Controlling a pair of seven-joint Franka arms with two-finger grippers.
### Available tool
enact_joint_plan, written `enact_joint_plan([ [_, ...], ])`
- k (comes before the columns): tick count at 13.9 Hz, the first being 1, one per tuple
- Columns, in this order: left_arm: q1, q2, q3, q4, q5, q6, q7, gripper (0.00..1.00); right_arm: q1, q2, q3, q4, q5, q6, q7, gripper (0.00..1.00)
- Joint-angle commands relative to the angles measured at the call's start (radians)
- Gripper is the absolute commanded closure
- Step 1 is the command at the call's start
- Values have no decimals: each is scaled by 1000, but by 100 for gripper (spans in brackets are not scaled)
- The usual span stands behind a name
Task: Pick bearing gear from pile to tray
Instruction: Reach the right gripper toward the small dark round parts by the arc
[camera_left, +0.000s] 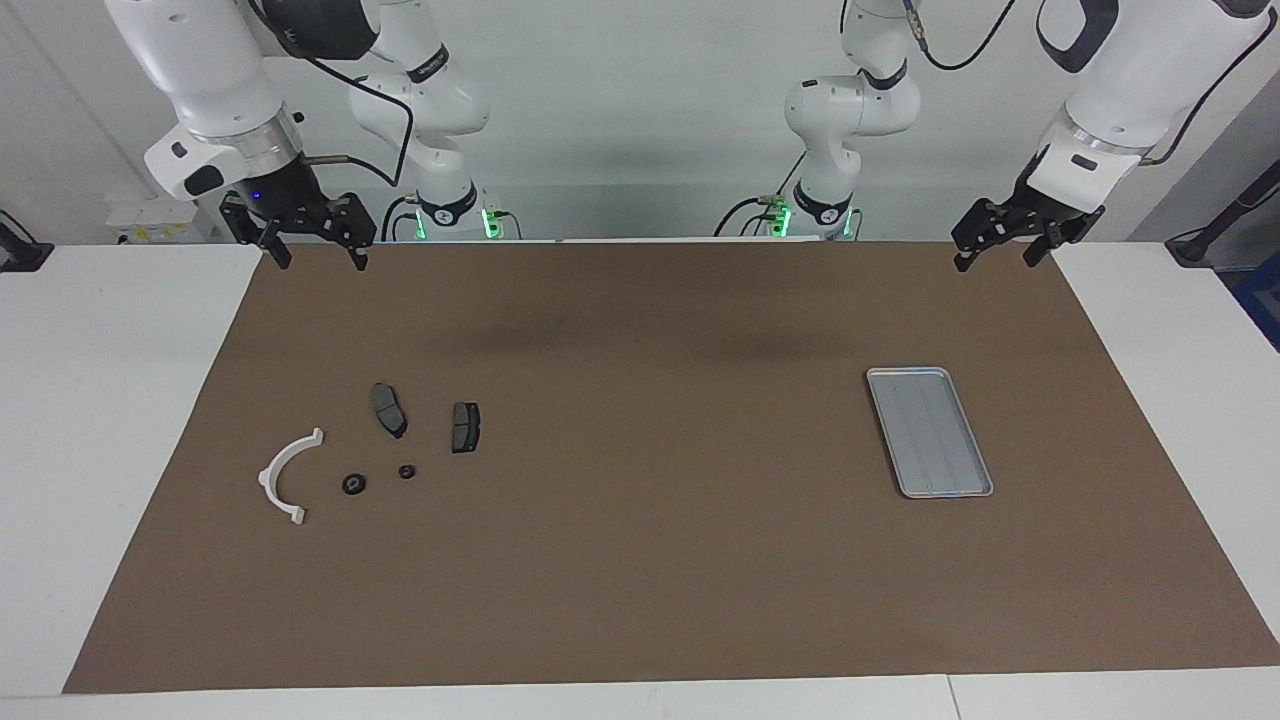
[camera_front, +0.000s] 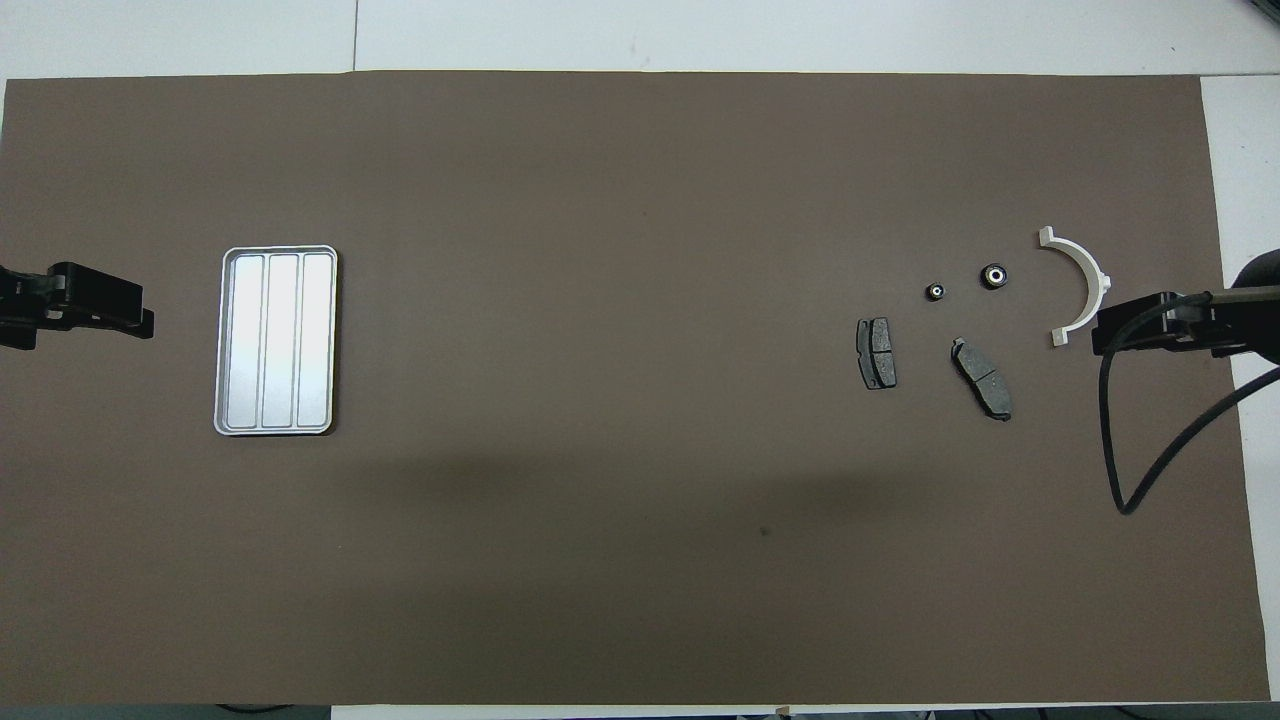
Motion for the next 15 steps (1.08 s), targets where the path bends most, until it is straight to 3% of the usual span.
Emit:
enact_joint_plan([
  [1,6,-31,-8,-37,14,20,0,0,-17,-8,6,-16,20,16,-1,0],
  [8,6,-31,-8,-37,14,20,0,0,-11,-22,6,-40,20,20,-45,0],
  [11,6,-31,-8,-37,14,20,0,0,-20,-2,6,-63,20,136,-76,0],
  [15,6,-31,-8,-37,14,20,0,0,-46,106,6,-59,18,284,-160,3],
])
